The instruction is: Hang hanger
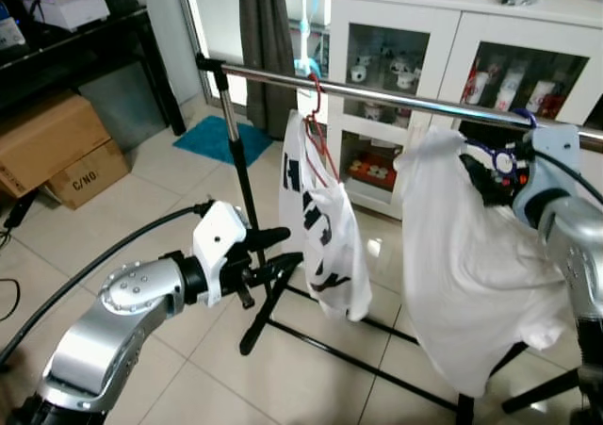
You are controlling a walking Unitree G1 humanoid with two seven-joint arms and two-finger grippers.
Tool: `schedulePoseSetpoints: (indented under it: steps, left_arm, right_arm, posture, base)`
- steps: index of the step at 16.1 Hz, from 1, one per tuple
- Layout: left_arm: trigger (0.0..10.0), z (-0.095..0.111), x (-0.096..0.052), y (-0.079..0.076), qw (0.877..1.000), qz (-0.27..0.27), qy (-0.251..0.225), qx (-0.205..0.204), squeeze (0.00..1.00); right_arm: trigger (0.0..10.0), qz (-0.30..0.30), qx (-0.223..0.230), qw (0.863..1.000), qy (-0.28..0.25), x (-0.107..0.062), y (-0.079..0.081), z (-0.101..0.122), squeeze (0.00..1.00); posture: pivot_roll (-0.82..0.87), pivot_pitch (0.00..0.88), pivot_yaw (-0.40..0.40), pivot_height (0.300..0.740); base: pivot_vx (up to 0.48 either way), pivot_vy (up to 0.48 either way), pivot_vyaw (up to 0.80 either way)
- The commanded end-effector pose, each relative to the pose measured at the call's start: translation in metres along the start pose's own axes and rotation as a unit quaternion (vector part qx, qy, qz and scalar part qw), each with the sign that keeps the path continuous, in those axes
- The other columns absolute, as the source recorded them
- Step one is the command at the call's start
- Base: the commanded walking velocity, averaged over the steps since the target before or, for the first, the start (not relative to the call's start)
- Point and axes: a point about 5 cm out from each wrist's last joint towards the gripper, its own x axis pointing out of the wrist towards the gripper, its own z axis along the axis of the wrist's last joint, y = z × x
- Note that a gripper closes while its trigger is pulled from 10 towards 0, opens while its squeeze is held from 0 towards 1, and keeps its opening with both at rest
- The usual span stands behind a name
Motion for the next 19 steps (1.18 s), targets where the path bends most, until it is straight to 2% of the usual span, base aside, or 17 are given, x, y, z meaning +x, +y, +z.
schedulePoseSetpoints:
  steps: [1,3,6,7,8,9,14,19]
  left_arm:
    - [10.0,0.0,-0.002,-0.001,1.0,-0.005,0.006,0.003,0.0]
    - [10.0,0.001,-0.002,-0.001,1.0,-0.006,0.007,0.003,0.0]
    - [10.0,0.001,-0.003,-0.002,1.0,-0.008,0.007,0.002,0.0]
    - [10.0,0.001,-0.002,-0.003,1.0,-0.014,0.009,0.001,0.0]
    - [10.0,0.0,-0.002,-0.004,1.0,-0.016,0.01,0.001,0.0]
    - [10.0,0.001,-0.002,-0.004,1.0,-0.019,0.01,0.001,0.0]
    - [10.0,0.003,-0.001,-0.004,1.0,-0.023,0.007,0.003,0.0]
    - [10.0,0.004,0.001,-0.004,1.0,-0.025,0.002,0.003,0.0]
  right_arm:
    - [10.0,-0.008,-0.014,1.0,0.004,0.005,-0.005,0.001,0.0]
    - [10.0,-0.013,-0.006,1.0,0.014,0.013,-0.014,0.001,0.0]
    - [10.0,0.013,-0.002,1.0,0.01,0.019,-0.017,0.005,0.0]
    - [2.8,0.029,0.003,0.999,0.012,0.021,-0.018,0.006,0.0]
    - [2.8,0.035,0.006,0.999,0.013,0.021,-0.019,0.007,0.0]
    - [0.0,0.049,0.021,0.998,0.015,0.022,-0.02,0.008,0.0]
    - [0.0,0.076,0.043,0.995,0.043,0.025,-0.024,-0.001,0.0]
    - [0.0,0.097,0.052,0.993,0.047,0.025,-0.024,0.0,0.0]
  posture:
    - [-0.04,0.0,0.048,0.74]
    - [-0.03,0.0,0.043,0.74]
    - [-0.03,0.0,0.041,0.74]
    - [-0.03,0.0,0.041,0.74]
    - [-0.03,0.0,0.041,0.74]
    - [-0.03,0.0,0.041,0.74]
    - [-0.04,0.0,0.052,0.74]
    - [-0.04,0.0,0.052,0.74]
  base:
    - [0.0,0.0,0.0]
    - [0.0,0.0,0.0]
    - [0.0,0.0,0.0]
    - [0.0,0.0,0.0]
    - [0.0,0.0,0.0]
    - [0.0,0.0,0.0]
    - [0.0,0.0,0.0]
    - [0.0,0.0,0.0]
